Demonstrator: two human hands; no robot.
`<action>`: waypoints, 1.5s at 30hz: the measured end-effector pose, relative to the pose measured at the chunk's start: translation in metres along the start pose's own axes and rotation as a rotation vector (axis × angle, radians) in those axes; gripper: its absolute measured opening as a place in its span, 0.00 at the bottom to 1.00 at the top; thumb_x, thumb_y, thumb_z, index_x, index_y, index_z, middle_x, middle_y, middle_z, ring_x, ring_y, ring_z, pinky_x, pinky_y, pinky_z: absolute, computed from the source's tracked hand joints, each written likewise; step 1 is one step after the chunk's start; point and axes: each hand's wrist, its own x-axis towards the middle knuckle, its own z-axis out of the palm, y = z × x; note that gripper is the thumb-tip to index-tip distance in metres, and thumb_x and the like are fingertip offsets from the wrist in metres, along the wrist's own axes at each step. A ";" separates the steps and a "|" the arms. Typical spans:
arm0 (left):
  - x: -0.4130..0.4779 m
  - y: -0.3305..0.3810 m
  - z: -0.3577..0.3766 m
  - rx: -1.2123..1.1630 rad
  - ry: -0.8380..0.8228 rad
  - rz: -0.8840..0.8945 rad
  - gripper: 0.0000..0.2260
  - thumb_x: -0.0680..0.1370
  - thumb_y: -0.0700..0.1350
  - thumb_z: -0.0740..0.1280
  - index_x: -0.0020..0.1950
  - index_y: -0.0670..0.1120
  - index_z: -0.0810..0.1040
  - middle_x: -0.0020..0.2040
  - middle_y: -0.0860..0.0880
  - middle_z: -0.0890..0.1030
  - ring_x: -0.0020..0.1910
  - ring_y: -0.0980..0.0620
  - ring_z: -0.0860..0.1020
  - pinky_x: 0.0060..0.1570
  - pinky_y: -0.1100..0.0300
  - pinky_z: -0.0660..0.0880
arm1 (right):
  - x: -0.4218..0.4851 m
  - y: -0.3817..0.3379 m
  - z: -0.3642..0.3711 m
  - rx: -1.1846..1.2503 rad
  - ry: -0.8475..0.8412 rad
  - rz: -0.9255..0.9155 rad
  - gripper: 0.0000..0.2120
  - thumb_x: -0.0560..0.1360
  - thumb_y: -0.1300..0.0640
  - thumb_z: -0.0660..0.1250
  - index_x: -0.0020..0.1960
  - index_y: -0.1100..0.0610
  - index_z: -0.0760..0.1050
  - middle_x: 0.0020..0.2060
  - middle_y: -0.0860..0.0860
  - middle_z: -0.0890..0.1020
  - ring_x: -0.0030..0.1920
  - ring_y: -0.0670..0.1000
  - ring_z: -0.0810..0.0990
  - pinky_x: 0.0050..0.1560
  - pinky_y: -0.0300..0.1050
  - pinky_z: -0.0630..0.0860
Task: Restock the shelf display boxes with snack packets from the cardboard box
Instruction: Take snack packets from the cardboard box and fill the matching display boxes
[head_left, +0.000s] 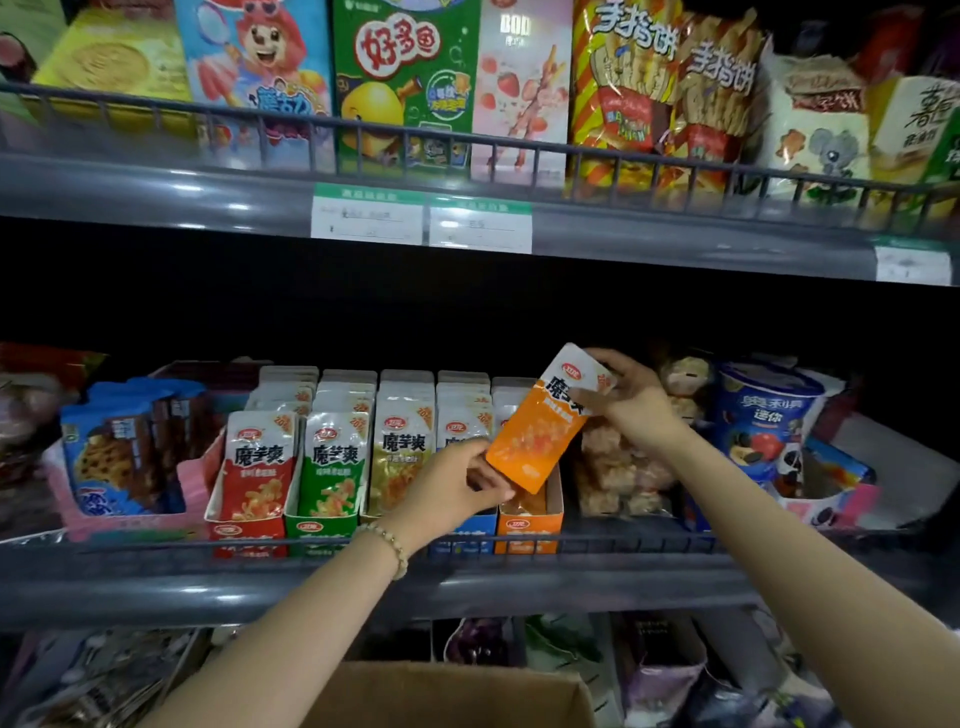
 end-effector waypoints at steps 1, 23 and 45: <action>0.002 -0.006 0.000 0.051 0.002 -0.001 0.19 0.71 0.46 0.74 0.60 0.52 0.74 0.45 0.56 0.81 0.45 0.59 0.80 0.47 0.65 0.77 | 0.009 0.002 -0.002 -0.027 0.025 -0.019 0.19 0.71 0.68 0.71 0.59 0.59 0.73 0.52 0.57 0.80 0.45 0.48 0.80 0.40 0.34 0.79; -0.005 -0.024 0.012 0.347 0.028 0.108 0.23 0.75 0.56 0.68 0.68 0.54 0.69 0.62 0.56 0.74 0.55 0.59 0.74 0.55 0.65 0.73 | 0.003 0.046 0.037 -0.724 -0.139 -0.257 0.19 0.74 0.54 0.69 0.65 0.53 0.73 0.61 0.51 0.76 0.62 0.53 0.73 0.62 0.50 0.70; -0.240 -0.154 0.013 0.560 -0.366 -0.372 0.23 0.78 0.60 0.59 0.71 0.53 0.67 0.68 0.54 0.68 0.66 0.56 0.68 0.64 0.60 0.67 | -0.268 0.123 0.147 -0.519 -0.587 0.329 0.18 0.79 0.50 0.62 0.68 0.51 0.70 0.65 0.46 0.73 0.64 0.44 0.72 0.63 0.35 0.67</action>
